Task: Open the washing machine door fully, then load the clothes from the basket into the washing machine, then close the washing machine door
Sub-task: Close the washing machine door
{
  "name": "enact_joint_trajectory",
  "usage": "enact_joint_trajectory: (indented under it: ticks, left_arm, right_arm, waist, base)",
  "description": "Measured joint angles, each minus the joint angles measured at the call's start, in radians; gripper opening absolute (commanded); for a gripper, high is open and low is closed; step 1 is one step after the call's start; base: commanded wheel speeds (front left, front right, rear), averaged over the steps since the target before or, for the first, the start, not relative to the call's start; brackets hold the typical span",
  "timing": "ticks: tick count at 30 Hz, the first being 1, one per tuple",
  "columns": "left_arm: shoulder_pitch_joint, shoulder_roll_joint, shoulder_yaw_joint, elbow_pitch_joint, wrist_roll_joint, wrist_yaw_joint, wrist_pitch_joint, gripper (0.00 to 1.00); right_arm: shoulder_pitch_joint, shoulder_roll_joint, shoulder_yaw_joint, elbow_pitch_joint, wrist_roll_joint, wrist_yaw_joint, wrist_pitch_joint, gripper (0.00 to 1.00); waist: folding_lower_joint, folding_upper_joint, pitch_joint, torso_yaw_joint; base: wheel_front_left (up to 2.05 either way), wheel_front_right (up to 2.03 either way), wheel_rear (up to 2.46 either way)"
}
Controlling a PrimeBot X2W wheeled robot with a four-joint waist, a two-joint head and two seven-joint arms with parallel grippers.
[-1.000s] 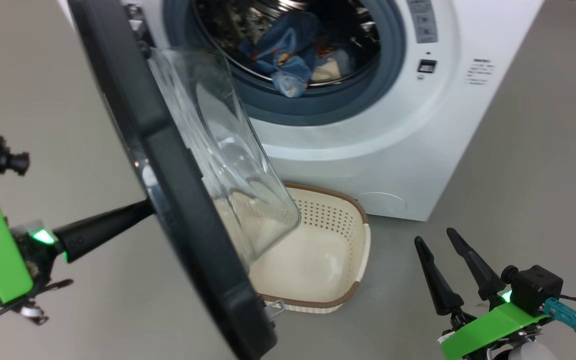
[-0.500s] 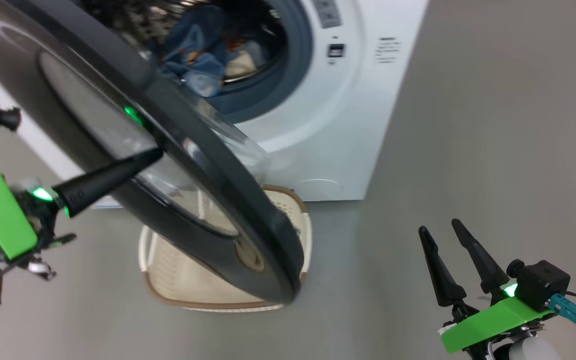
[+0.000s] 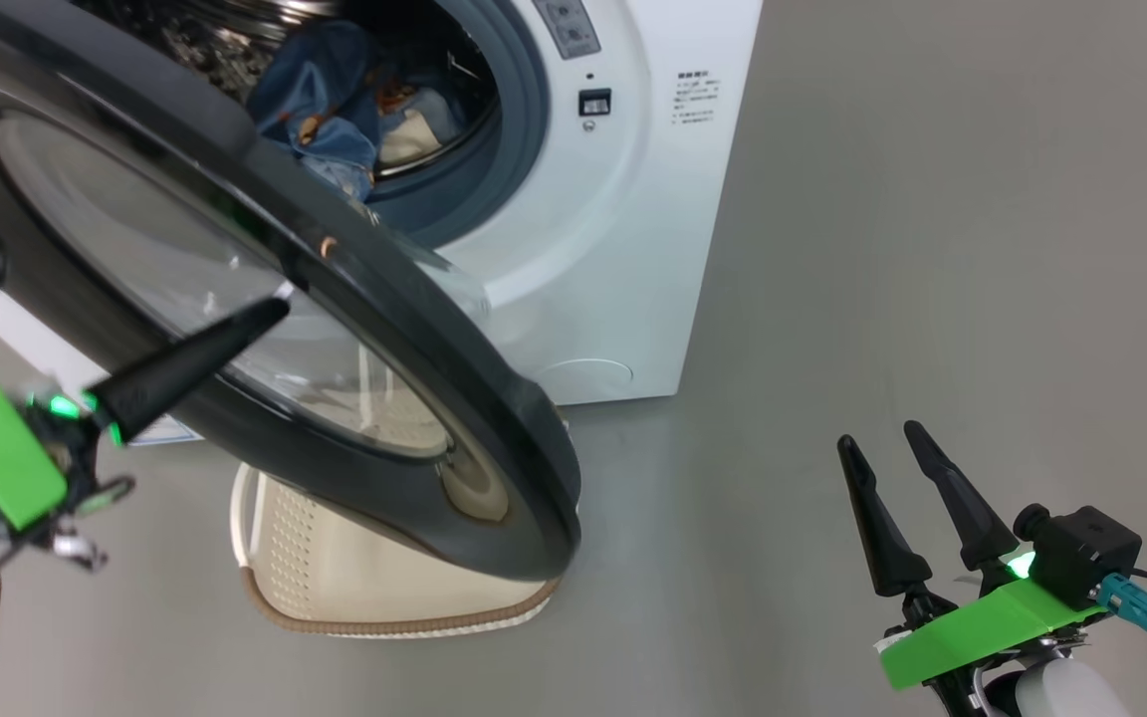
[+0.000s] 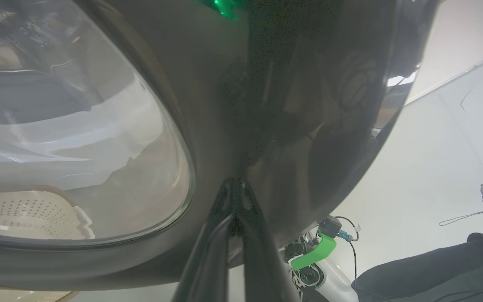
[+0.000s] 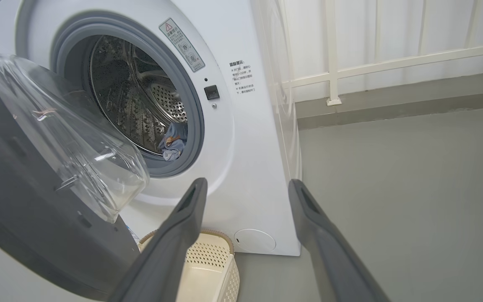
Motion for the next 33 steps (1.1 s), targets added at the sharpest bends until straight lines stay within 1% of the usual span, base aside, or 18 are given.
enact_joint_trajectory:
  ticks: [3,5,6,7,8,12,15,17,20,23,25,28,33]
  left_arm:
    - [0.066,0.010,0.015,-0.001,0.000,0.000,-0.030,0.01]
    - [0.108,0.016,0.021,-0.001,0.001,0.000,-0.052,0.25]
    - [0.131,0.020,0.022,0.000,0.008,0.000,-0.066,0.46]
    - [0.155,0.021,0.026,0.002,0.011,0.000,-0.082,0.82]
    - [0.179,0.021,0.028,0.005,0.012,0.000,-0.097,1.00]
    - [0.273,0.021,0.028,0.030,0.034,0.000,-0.173,1.00]
    - [0.335,0.025,0.021,0.057,0.071,0.000,-0.249,1.00]
    - [0.369,0.040,-0.010,0.085,0.119,0.000,-0.303,1.00]
    - [0.401,0.051,-0.054,0.123,0.173,0.000,-0.412,1.00]
    - [0.410,0.051,-0.087,0.151,0.186,0.000,-0.528,1.00]
    - [0.419,0.050,-0.099,0.165,0.176,0.000,-0.602,1.00]
    - [0.432,0.069,-0.142,0.196,0.204,0.000,-0.709,1.00]
    - [0.454,0.088,-0.218,0.237,0.216,-0.001,-0.877,1.00]
  right_arm:
    - [0.001,0.000,0.000,0.000,0.000,0.000,0.000,1.00]
    - [0.003,0.000,0.000,0.000,0.000,0.000,0.000,1.00]
    - [0.004,0.000,0.000,0.000,0.000,0.000,0.000,1.00]
    - [0.006,-0.001,0.000,0.000,0.000,0.000,0.000,1.00]
    - [0.009,-0.001,0.001,0.000,0.000,0.000,0.000,1.00]
    - [0.017,-0.005,0.001,0.001,0.000,0.000,0.000,1.00]
    - [0.036,-0.010,0.002,0.003,0.000,0.000,0.000,1.00]
    - [0.045,-0.016,0.001,0.002,0.000,0.000,0.000,1.00]
    - [0.052,-0.027,0.000,0.002,0.001,0.000,0.000,1.00]
    - [0.056,-0.033,-0.004,0.002,0.001,0.000,0.000,1.00]
    - [0.069,-0.034,-0.006,0.001,0.001,0.000,0.000,1.00]
    - [0.074,-0.034,-0.012,0.000,0.001,0.000,0.000,1.00]
    - [0.074,-0.034,-0.023,0.000,0.001,0.000,0.000,1.00]
  waist:
    - [0.0000,0.0000,-0.010,0.011]
    - [0.0000,0.0000,-0.015,0.018]
    - [0.0000,0.0000,-0.017,0.022]
    - [0.0000,0.0000,-0.020,0.025]
    - [0.0000,0.0000,-0.023,0.027]
    - [0.0000,0.0000,-0.036,0.037]
    - [0.0000,0.0000,-0.047,0.040]
    - [0.0000,0.0000,-0.051,0.042]
    - [0.0000,0.0000,-0.054,0.044]
    - [0.0000,0.0000,-0.054,0.041]
    - [0.0000,-0.0001,-0.053,0.036]
    - [0.0000,0.0000,-0.052,0.026]
    - [0.0000,0.0000,-0.051,0.007]
  base:
    - [0.00,0.00,0.00]
    - [0.00,0.00,0.00]
    - [0.00,0.00,0.00]
    - [0.00,0.00,0.00]
    - [0.00,0.00,0.00]
    - [0.00,0.00,0.00]
    - [0.00,0.00,0.00]
    - [0.00,0.00,0.00]
    - [0.00,0.00,0.00]
    - [0.00,0.00,0.00]
    - [0.00,0.00,0.00]
    - [0.00,0.00,0.00]
    - [0.00,0.00,0.00]
